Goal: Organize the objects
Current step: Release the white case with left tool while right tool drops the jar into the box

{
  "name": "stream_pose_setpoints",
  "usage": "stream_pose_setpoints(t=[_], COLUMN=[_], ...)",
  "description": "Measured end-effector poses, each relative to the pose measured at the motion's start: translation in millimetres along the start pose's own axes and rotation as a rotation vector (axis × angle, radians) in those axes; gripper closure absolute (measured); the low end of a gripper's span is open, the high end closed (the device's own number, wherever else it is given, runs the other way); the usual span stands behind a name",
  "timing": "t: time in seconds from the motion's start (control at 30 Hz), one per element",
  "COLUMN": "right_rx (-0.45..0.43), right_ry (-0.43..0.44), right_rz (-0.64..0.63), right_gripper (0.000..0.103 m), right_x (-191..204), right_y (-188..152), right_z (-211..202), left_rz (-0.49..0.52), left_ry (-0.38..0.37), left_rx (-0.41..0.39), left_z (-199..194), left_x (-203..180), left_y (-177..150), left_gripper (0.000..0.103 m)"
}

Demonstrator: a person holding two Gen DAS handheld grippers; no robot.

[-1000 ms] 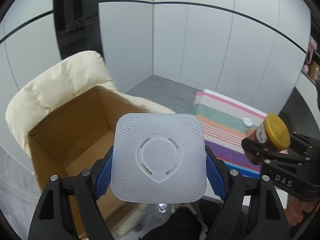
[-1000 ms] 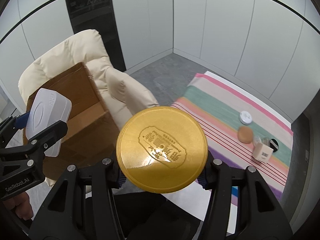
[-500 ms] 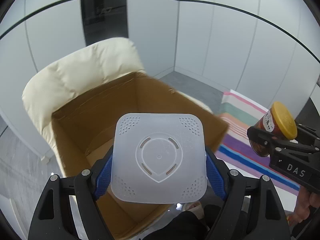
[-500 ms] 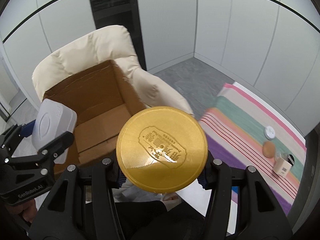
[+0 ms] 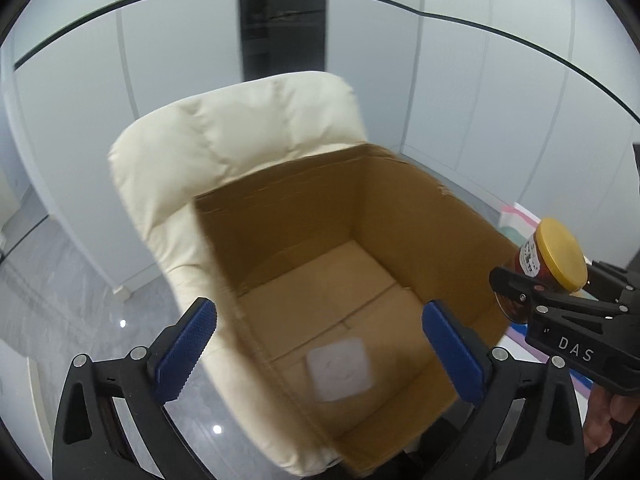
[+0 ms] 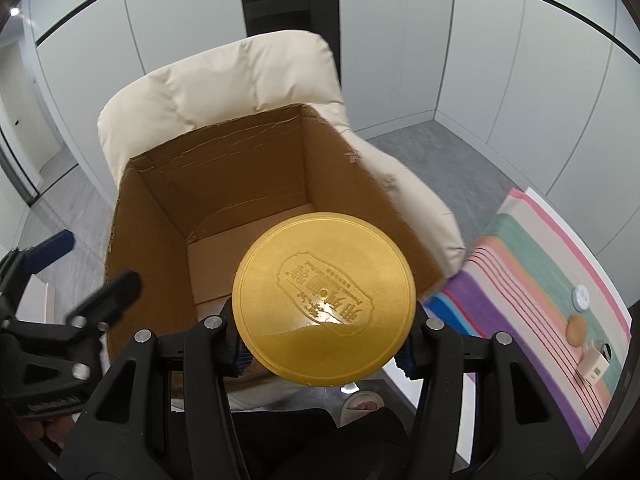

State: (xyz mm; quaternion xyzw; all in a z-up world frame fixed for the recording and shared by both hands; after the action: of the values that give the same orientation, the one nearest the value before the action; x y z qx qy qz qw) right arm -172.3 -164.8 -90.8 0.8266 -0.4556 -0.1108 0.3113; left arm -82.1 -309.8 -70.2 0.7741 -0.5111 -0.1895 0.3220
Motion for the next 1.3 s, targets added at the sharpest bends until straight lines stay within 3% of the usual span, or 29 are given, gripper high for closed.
stream_pose_setpoints(t=[0.37, 0.53, 0.73, 1.3], right_rx=[0.049, 0.012, -0.004, -0.031], right_ry=[0.043, 0.017, -0.022, -0.082], right_rz=[-0.041, -0.030, 0.009, 0.050], right_gripper=[0.046, 0.015, 0.003, 0.000], right_x=[43, 43, 27, -31], right_y=[1, 7, 11, -2], right_z=[32, 29, 25, -1], left_rz=[-0.075, -0.081, -0.071, -0.014], left_ry=[0.067, 0.082, 0.080, 0.033], left_rx=[0.042, 0.046, 0.046, 0.023], left_z=[2, 3, 4, 8], left_x=[58, 62, 54, -5], left_y=[-10, -11, -11, 4], left_gripper=[0.000, 0.000, 0.000, 0.000])
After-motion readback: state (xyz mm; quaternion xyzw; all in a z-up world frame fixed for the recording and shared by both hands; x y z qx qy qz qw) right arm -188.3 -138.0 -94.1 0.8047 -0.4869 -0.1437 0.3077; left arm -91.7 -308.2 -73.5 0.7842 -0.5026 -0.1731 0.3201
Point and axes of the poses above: each gripper's, at about its wrist camera, not at the fingertips, and z roughly the way its jaws point, x to its left, y to its top, the point moved 9 cm from there along z, roughly the way its jaws point, and after that the axes turned 4 degrees about y, right-handed, at the moved point
